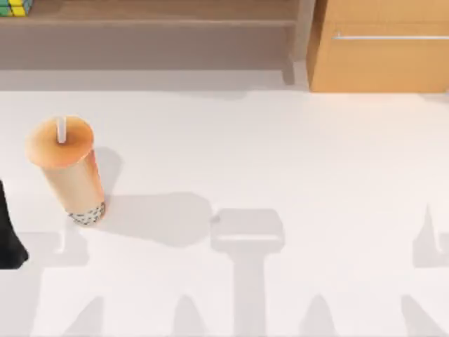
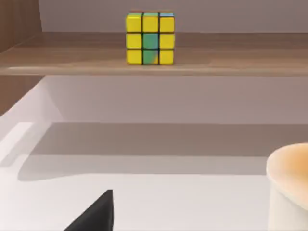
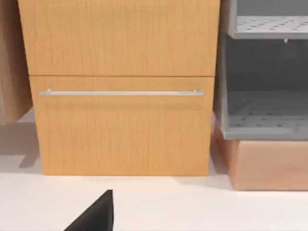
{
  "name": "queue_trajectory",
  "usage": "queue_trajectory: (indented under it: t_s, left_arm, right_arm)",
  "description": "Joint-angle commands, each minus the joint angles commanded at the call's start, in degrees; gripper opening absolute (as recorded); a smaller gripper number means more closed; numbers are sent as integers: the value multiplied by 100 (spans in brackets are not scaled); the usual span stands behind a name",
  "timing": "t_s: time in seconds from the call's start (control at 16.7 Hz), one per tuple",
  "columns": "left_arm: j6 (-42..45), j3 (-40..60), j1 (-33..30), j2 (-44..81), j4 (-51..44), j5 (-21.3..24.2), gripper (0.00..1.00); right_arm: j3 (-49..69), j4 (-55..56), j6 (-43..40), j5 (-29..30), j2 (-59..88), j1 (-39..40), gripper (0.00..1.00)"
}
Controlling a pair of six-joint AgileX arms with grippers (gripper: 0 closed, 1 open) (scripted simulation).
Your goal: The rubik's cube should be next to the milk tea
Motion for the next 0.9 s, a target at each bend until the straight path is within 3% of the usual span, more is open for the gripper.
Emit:
queue_trajectory:
  t_s: [0.42,0.66,0.9]
  left_arm:
    - [-8,542,35,893,689,119,100]
    - [-16,1394,116,2673,1782,287,100]
    - [-3,2393,243,5259,3066,452,100]
  right_arm:
    - [0,0,0,0,0,0,100]
    - [0,0,0,0,0,0,100]
    - [0,0,0,0,0,0,100]
